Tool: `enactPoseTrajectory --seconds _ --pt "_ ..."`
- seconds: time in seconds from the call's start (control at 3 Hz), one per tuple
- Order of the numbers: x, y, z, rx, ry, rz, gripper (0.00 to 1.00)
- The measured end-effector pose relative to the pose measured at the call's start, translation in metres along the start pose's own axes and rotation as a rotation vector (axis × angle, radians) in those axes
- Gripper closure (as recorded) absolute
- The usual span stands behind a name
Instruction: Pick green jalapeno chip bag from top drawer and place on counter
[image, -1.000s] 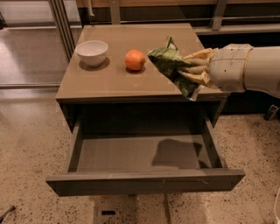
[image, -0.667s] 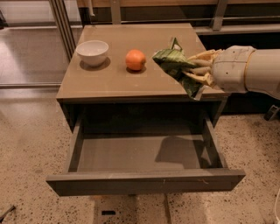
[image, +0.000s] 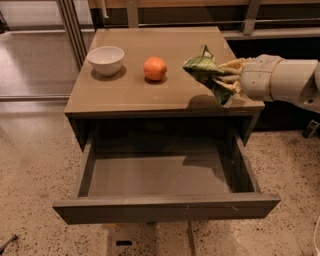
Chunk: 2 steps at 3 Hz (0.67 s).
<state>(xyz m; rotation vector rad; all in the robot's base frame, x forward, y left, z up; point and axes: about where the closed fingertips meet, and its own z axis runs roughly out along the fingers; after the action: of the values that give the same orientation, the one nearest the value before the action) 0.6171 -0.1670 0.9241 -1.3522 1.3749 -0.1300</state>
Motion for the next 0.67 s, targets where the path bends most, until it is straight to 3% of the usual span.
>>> enactPoseTrajectory --seconds 0.67 --pt "0.036 -0.020 0.053 -0.026 0.024 -0.027 1.00"
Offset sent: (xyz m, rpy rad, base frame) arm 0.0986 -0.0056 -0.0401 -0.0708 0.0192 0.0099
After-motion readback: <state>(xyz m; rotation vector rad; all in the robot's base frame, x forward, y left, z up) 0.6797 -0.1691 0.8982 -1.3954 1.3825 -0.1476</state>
